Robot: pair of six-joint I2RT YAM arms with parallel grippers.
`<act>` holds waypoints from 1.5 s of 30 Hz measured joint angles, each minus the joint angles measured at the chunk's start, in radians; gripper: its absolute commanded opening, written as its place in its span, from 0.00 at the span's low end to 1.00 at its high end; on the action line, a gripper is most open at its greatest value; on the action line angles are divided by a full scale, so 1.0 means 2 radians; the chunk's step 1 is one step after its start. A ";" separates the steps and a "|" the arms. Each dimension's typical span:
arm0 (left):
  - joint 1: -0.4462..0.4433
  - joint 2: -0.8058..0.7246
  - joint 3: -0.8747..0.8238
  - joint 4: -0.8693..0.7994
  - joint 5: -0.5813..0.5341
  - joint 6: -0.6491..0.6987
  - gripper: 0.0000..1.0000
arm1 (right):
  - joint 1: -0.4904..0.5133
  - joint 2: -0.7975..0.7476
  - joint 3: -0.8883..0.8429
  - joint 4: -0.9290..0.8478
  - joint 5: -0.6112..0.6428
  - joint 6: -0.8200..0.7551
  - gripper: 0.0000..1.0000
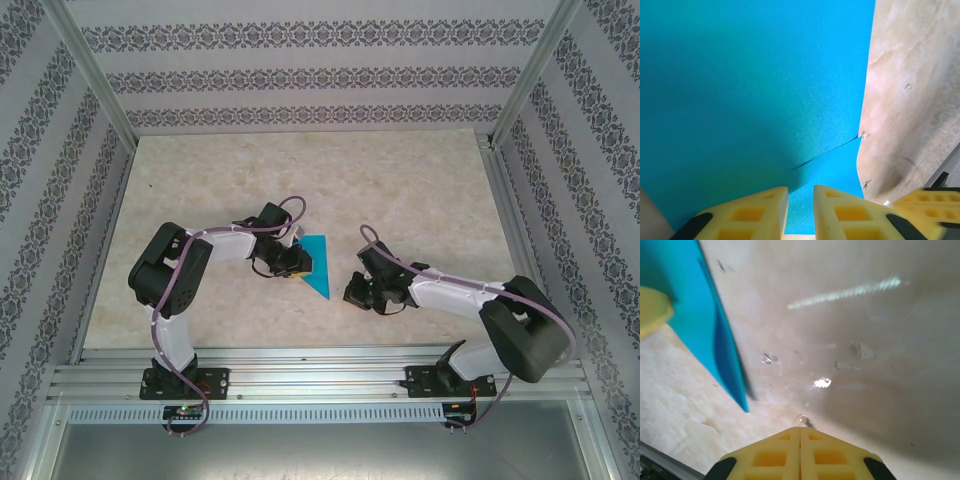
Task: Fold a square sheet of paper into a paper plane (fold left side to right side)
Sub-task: Third fold the triangle at the center of the table.
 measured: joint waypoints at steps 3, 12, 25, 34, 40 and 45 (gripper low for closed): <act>0.000 0.000 0.000 0.000 0.000 0.000 0.24 | -0.004 -0.010 0.035 -0.003 0.003 -0.006 0.08; 0.000 0.000 0.000 0.000 0.000 0.000 0.24 | 0.044 0.121 0.077 0.075 -0.010 0.010 0.07; -0.003 -0.003 0.014 -0.018 -0.007 0.006 0.33 | 0.047 0.147 0.051 0.129 -0.024 0.042 0.05; -0.001 -0.076 0.008 -0.031 -0.041 0.005 0.26 | 0.047 0.145 0.036 0.157 -0.026 0.045 0.04; -0.010 -0.099 -0.031 0.001 -0.028 -0.013 0.20 | 0.047 0.145 0.036 0.158 -0.026 0.044 0.04; -0.030 -0.077 -0.045 0.021 -0.022 -0.033 0.17 | 0.047 0.144 0.036 0.156 -0.025 0.044 0.04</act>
